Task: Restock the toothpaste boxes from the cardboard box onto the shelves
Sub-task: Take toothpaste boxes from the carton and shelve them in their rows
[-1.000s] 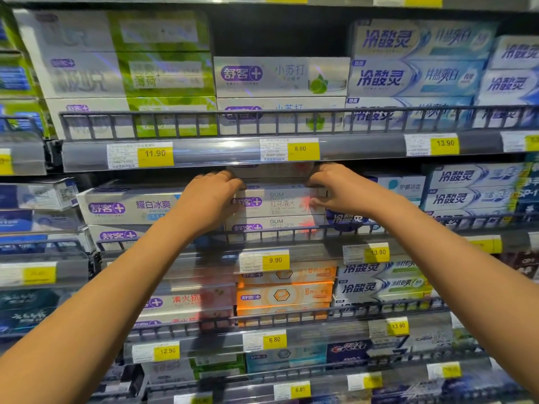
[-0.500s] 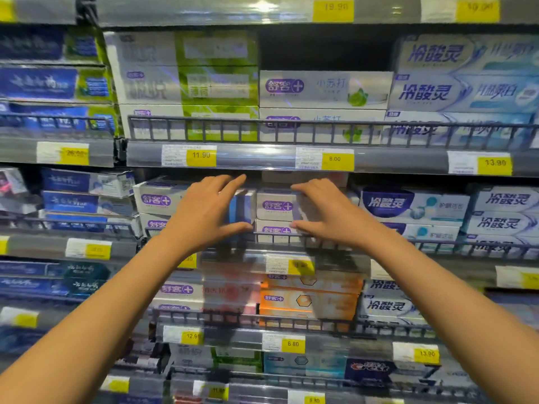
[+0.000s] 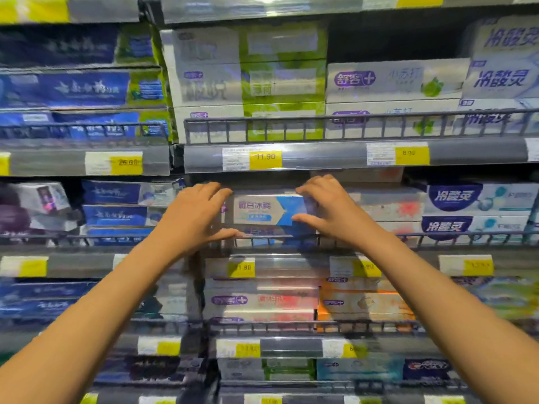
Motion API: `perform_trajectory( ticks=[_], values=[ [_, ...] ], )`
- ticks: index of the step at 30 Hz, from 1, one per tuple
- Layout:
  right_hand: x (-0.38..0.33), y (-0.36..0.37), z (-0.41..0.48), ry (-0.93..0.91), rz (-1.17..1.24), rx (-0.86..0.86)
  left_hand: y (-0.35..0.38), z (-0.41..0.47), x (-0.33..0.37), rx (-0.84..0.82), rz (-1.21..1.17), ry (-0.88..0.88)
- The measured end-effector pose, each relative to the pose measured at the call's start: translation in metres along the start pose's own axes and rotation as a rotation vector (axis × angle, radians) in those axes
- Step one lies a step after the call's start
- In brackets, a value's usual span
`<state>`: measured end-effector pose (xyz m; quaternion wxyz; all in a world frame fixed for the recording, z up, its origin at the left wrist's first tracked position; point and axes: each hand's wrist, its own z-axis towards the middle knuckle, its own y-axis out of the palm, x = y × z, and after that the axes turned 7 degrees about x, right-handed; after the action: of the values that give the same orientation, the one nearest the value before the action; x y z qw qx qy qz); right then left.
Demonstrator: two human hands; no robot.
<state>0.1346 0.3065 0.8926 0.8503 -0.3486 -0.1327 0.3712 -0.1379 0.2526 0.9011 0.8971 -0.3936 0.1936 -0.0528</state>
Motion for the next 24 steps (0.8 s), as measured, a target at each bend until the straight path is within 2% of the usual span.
perform_trajectory(
  ticks=[10, 15, 24],
  values=[
    [-0.007, -0.006, 0.002, 0.119, -0.012, -0.005, 0.014, 0.001, -0.019, 0.071, -0.026, 0.099],
    [-0.005, -0.009, 0.005, 0.117, -0.021, -0.030, 0.016, -0.006, -0.024, 0.079, -0.043, 0.052],
    [0.003, -0.008, 0.011, 0.101, -0.020, -0.065, 0.015, -0.010, -0.024, 0.135, 0.022, 0.103]
  ],
)
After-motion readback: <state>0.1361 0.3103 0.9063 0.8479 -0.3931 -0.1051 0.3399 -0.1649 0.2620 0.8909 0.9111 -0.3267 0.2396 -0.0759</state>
